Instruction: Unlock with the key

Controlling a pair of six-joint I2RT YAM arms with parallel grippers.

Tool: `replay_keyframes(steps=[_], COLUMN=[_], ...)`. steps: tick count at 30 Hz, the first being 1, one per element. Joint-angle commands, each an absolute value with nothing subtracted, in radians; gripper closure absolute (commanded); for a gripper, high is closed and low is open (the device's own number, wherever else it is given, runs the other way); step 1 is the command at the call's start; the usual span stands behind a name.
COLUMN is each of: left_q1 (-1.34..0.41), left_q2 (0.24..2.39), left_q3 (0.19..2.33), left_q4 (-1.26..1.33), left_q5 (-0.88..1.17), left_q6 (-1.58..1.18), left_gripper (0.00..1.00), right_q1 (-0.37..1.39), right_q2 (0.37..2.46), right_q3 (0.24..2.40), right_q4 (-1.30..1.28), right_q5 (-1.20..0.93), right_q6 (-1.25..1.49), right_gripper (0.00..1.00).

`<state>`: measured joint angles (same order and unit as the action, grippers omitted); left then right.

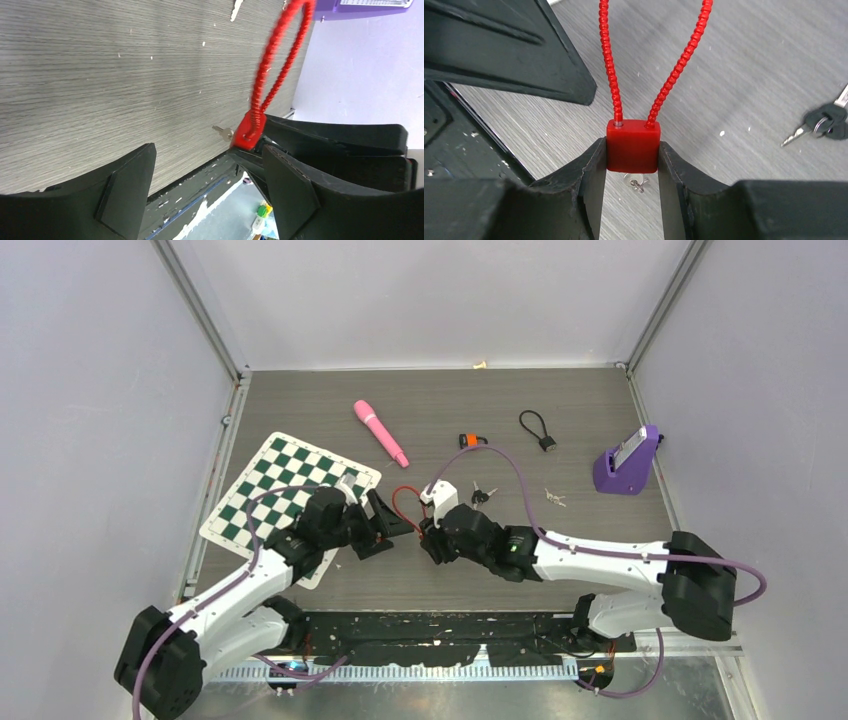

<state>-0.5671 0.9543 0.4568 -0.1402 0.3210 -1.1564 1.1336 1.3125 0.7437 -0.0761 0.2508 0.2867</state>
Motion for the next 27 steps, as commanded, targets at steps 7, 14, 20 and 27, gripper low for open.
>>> replay_keyframes(steps=[7,14,20,27], left_q1=[-0.567,-0.58,-0.598,-0.624], left_q2=[0.858,0.828,0.853,0.861], left_q3=[0.421,0.417,0.422,0.44], left_q4=[0.061,0.036,0.04,0.043], left_q5=[0.374,0.339,0.336,0.33], left_q6=[-1.178,-1.163,-1.171,-1.168], left_gripper=[0.26,0.38,0.45,0.61], right_q1=[1.14,1.14,1.14,1.14], right_q2=[1.253,1.258,1.277,1.308], right_q3=[0.762,0.781,0.809,0.839], right_q4=[0.134,0.176,0.199,0.224], right_q5=[0.184,0.161,0.156,0.174], right_q6=[0.246,0.285,0.295,0.322], right_gripper=[0.95,0.95,0.94,0.94])
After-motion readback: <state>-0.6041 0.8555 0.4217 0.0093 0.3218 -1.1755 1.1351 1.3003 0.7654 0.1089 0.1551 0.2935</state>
